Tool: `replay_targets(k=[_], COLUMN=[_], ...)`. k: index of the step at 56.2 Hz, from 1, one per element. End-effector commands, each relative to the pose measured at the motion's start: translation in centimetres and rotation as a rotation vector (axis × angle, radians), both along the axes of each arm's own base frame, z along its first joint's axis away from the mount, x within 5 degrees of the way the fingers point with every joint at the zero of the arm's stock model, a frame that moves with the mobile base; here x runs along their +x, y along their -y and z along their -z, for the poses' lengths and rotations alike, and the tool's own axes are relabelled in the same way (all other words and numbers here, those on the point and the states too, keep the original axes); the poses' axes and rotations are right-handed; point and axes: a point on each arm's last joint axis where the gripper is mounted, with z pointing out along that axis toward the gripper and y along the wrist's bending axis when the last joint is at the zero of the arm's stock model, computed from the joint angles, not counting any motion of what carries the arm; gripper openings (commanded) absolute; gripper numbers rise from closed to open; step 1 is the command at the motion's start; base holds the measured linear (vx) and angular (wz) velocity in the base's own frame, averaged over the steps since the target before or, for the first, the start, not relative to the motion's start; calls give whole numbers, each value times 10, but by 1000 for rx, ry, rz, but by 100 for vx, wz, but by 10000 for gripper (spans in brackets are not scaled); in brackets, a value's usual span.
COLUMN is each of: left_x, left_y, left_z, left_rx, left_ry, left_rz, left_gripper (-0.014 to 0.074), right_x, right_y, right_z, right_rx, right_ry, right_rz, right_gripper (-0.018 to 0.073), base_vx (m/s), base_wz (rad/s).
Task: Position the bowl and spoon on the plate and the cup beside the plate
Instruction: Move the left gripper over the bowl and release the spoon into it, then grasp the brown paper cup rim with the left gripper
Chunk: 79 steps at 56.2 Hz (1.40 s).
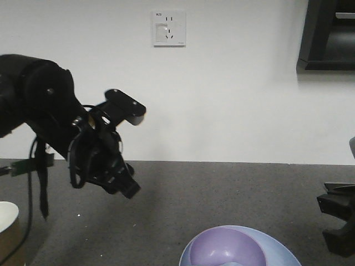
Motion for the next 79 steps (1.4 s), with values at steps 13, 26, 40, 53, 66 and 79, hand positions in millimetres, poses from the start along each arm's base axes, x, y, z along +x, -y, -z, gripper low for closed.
replay_targets(k=[13, 26, 40, 53, 66, 79], left_x=[-21, -15, -11, -5, -3, -10], left_y=[-78, -115, -129, -130, -129, -116], left_z=[-24, 20, 49, 71, 72, 56], left_rx=[27, 138, 170, 186, 190, 133], left_ry=[88, -34, -74, -122, -114, -80], left_rz=[-262, -376, -407, -403, -382, -312], left_gripper=[524, 524, 524, 469, 31, -6], right_x=[-1, -1, -1, -1, -1, -1], right_y=[1, 1, 1, 1, 1, 1], right_z=[-18, -17, -17, -17, -17, -17], right_rx=[25, 24, 24, 31, 31, 31], right_ry=[115, 106, 106, 104, 104, 104], right_rz=[11, 10, 10, 9, 9, 9], right_gripper=[-9, -9, -9, -9, -9, -9], base_vx=[0, 0, 0, 0, 0, 0], base_wz=[0, 0, 0, 0, 0, 0])
